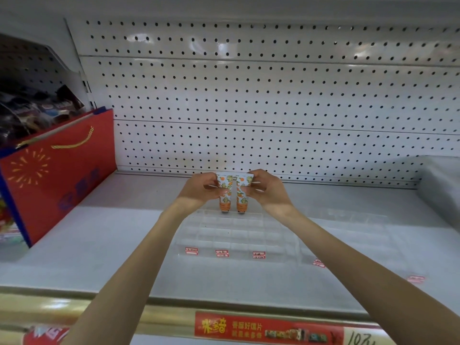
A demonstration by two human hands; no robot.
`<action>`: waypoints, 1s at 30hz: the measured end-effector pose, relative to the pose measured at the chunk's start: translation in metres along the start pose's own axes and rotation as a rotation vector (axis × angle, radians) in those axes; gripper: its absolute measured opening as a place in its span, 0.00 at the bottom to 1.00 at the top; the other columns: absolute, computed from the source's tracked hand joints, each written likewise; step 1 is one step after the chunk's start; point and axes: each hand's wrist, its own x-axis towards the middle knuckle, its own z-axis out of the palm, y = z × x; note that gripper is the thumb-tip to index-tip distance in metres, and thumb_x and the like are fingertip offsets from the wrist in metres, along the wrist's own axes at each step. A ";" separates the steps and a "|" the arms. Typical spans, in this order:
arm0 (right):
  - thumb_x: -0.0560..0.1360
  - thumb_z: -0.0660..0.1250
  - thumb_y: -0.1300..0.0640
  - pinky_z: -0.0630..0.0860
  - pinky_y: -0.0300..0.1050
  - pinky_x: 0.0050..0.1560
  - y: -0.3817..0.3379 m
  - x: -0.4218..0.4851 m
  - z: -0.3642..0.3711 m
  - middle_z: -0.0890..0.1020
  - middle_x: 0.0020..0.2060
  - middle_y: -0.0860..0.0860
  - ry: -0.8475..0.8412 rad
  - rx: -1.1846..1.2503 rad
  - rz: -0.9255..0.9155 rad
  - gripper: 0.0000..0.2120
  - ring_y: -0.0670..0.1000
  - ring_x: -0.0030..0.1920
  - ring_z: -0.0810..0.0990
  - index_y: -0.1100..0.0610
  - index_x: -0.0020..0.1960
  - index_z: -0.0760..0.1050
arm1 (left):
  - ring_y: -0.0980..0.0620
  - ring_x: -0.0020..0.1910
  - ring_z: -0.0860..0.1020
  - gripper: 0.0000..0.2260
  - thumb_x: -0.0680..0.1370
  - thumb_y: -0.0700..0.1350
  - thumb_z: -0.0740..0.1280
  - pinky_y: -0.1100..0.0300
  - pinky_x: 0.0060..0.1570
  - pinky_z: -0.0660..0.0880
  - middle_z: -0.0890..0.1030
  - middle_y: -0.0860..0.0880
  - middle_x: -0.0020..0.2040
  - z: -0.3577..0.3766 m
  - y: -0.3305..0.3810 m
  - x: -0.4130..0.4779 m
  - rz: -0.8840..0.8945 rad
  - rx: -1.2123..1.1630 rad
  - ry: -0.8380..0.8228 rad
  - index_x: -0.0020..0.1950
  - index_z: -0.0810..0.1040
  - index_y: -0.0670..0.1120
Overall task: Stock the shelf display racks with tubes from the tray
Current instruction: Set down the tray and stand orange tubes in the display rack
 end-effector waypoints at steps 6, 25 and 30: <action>0.72 0.70 0.65 0.76 0.30 0.46 -0.004 -0.001 -0.001 0.82 0.48 0.54 -0.025 -0.055 0.007 0.11 0.49 0.48 0.80 0.64 0.54 0.75 | 0.50 0.49 0.81 0.12 0.71 0.40 0.72 0.57 0.51 0.79 0.83 0.46 0.50 0.000 0.003 -0.002 -0.005 0.046 -0.001 0.54 0.80 0.38; 0.81 0.53 0.45 0.59 0.44 0.68 -0.065 -0.013 -0.056 0.64 0.72 0.50 0.026 -0.773 -0.087 0.24 0.51 0.71 0.63 0.54 0.74 0.60 | 0.49 0.73 0.58 0.25 0.80 0.55 0.55 0.54 0.69 0.56 0.63 0.49 0.74 -0.044 0.044 -0.033 0.099 0.616 0.247 0.75 0.58 0.48; 0.79 0.45 0.39 0.41 0.53 0.75 -0.083 -0.041 -0.079 0.48 0.77 0.45 0.044 -1.134 0.003 0.30 0.48 0.76 0.46 0.49 0.77 0.47 | 0.50 0.76 0.49 0.26 0.80 0.59 0.48 0.50 0.73 0.42 0.53 0.51 0.77 -0.042 0.067 -0.043 0.138 0.984 0.246 0.76 0.52 0.50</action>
